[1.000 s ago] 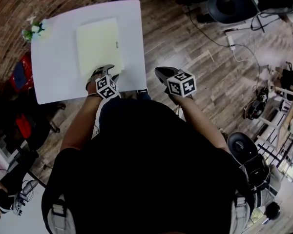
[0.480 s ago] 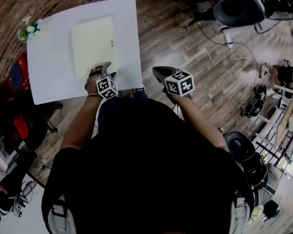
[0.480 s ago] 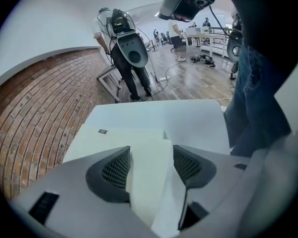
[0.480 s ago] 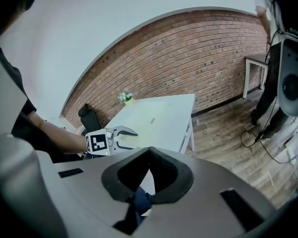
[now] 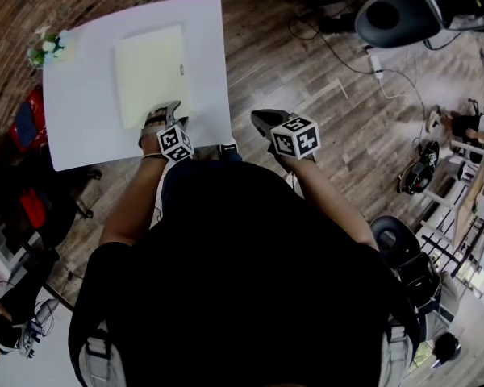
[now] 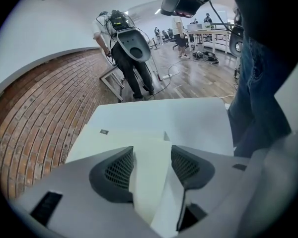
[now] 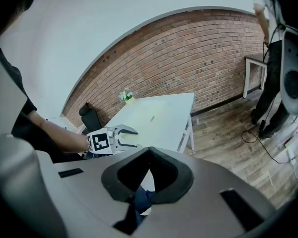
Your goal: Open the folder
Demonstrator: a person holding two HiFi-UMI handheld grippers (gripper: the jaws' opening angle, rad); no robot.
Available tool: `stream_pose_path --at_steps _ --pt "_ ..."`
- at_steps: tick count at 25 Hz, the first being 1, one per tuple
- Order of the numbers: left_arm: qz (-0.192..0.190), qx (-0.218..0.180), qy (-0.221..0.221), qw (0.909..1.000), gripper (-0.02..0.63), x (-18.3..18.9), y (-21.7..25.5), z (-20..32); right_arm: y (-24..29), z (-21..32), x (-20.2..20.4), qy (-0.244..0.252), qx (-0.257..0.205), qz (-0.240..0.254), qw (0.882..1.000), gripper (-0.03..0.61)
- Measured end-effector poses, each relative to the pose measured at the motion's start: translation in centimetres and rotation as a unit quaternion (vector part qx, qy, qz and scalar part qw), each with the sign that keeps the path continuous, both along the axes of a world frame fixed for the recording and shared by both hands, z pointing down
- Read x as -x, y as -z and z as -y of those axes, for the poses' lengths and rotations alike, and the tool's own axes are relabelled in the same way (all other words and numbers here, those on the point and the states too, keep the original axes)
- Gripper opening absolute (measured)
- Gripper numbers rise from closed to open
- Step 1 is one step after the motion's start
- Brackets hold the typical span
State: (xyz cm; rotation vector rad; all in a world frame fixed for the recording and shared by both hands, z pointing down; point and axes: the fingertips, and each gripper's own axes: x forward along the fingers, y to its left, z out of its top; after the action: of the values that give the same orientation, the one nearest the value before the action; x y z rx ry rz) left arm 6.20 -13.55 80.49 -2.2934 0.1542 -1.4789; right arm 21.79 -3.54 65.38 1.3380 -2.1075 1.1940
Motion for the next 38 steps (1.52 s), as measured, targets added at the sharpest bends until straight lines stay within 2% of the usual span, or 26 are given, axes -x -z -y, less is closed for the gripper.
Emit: stream_pose_path --at_steps 6,10,17,26,38 --pt "-0.007 0.007 0.007 0.9999 0.205 0.2 0.3 -0.1 -0.1 -0.1 0.1 0.004 -0.004 0.000 1.000 0.024" --pt "-0.009 0.011 0.012 0.9998 0.142 -0.2 0.7 -0.7 0.0 -0.4 -0.3 0.007 -0.007 0.001 1.000 0.023" --pt "-0.012 0.021 0.024 0.9994 0.123 -0.3 1.3 -0.6 0.4 -0.6 -0.7 0.017 -0.011 -0.003 1.000 0.023" --pt "-0.036 0.032 0.057 0.9972 0.071 -0.5 2.8 -1.1 0.6 -1.5 -1.2 0.033 -0.018 -0.005 0.999 0.023" --pt "-0.102 0.088 0.131 0.9822 0.043 -0.3 4.7 -0.6 0.8 -1.2 -1.2 0.055 -0.026 0.000 0.998 0.023"
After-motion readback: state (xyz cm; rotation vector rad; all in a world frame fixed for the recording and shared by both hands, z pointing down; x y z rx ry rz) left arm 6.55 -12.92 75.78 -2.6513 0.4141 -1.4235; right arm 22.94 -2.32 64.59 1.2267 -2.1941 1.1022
